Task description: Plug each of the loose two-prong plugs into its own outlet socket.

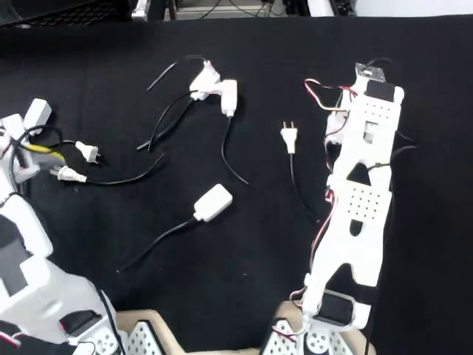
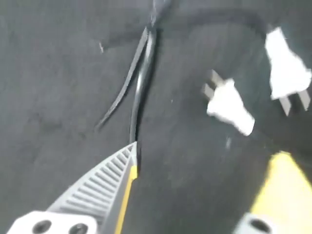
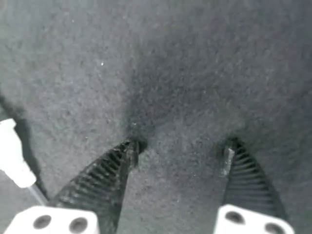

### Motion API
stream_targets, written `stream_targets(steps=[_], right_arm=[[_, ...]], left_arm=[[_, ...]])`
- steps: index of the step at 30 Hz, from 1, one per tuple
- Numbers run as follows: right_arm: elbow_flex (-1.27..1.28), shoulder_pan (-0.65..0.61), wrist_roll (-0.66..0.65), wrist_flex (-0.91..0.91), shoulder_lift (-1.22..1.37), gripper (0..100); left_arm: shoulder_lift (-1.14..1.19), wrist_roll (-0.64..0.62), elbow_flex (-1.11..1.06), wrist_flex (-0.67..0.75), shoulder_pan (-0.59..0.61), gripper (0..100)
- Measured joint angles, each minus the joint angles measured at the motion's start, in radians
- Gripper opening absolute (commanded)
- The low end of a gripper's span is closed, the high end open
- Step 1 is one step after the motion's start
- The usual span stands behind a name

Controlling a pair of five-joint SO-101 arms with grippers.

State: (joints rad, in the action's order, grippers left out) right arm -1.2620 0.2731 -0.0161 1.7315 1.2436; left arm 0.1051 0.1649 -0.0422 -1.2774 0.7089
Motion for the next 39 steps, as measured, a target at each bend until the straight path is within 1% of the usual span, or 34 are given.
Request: stream_targets(steps=[2,6,10,14,18,23,27,31,39], right_arm=[[-0.002,0.000,0.002,0.000,0.002,27.3],[-0.002,0.000,0.003,0.000,0.002,27.3],[-0.002,0.000,0.003,0.000,0.002,27.3],[-0.002,0.000,0.005,0.000,0.002,27.3],[-0.002,0.000,0.005,0.000,0.002,27.3],[-0.002,0.000,0.005,0.000,0.002,27.3],[-0.002,0.000,0.005,0.000,0.002,27.3],[-0.002,0.000,0.005,0.000,0.002,27.3],[-0.002,0.000,0.005,0.000,0.002,27.3]], left_arm=[[0.011,-0.017,-0.026,0.081,-0.040,26],[0.014,-0.054,-0.089,0.232,-0.120,27],[0.014,-0.184,-0.196,0.345,-0.160,26],[0.014,-0.302,-0.307,0.427,-0.164,26],[0.014,-0.376,-0.354,0.443,-0.164,26],[0.014,-0.468,-0.354,0.450,-0.164,26],[0.014,-0.517,-0.359,0.473,-0.164,26],[0.037,-0.532,-0.393,0.537,-0.167,26],[0.077,-0.532,-0.404,0.551,-0.190,26]])
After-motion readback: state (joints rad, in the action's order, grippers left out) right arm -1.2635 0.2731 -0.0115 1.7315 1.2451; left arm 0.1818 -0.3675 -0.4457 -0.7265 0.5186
